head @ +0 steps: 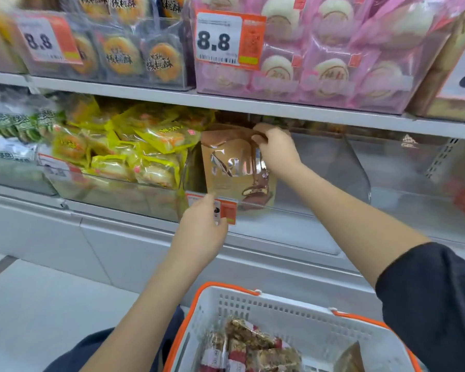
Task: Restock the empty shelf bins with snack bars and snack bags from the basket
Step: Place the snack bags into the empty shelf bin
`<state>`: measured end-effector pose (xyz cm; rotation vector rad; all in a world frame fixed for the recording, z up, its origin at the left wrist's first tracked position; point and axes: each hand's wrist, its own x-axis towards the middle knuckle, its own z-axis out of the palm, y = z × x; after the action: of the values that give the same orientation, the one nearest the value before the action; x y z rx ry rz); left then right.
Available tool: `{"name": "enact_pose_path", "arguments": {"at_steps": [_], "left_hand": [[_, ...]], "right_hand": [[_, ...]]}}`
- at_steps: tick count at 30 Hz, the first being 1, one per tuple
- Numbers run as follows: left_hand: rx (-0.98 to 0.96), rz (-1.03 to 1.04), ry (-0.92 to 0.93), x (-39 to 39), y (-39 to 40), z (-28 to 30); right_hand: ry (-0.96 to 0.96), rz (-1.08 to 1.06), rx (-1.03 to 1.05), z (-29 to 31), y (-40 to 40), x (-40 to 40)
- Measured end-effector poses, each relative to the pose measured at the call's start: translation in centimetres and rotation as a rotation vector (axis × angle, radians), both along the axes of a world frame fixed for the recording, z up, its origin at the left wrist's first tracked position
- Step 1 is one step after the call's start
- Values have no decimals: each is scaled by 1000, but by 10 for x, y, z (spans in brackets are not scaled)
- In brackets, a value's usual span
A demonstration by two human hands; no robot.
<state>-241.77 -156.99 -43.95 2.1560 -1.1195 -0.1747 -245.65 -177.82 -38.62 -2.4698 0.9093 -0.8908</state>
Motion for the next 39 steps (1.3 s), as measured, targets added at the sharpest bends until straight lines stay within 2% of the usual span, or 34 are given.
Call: {"name": "enact_pose_path", "arguments": {"at_steps": [5, 9, 11, 13, 15, 16, 18, 19, 22, 25, 29, 31, 34, 36, 39], "left_hand": [[9, -16, -30, -12, 4, -12], [98, -107, -6, -44, 3, -39], [203, -174, 16, -61, 6, -59], [302, -237, 42, -79, 9, -80], [382, -308, 84, -99, 11, -103], [424, -336, 120, -111, 14, -116], [545, -353, 193, -134, 27, -148], [616, -357, 227, -146, 34, -166], [811, -429, 299, -174, 53, -209], [847, -501, 348, -193, 53, -223], [771, -550, 397, -208, 39, -224], [679, -603, 433, -216, 33, -219], [538, -739, 382, -237, 32, -213], [407, -743, 293, -251, 38, -212], [70, -601, 178, -253, 46, -207]], "right_hand": [[42, 39, 65, -3, 23, -44], [-110, 19, -171, -46, 69, -140], [-108, -20, -191, -93, 90, -195], [54, -119, -28, -156, 111, -251], [296, -189, 300, -211, 127, -293], [448, -194, 455, -232, 132, -307], [726, -134, 636, -264, 139, -320], [800, -114, 671, -277, 142, -323], [848, -180, 675, -304, 154, -331], [891, -223, 585, -322, 165, -342], [733, -378, 585, -321, 162, -344], [562, -486, 596, -305, 157, -337], [321, -590, 635, -267, 152, -321], [192, -603, 670, -238, 153, -314], [0, -571, 807, -198, 163, -310]]}}
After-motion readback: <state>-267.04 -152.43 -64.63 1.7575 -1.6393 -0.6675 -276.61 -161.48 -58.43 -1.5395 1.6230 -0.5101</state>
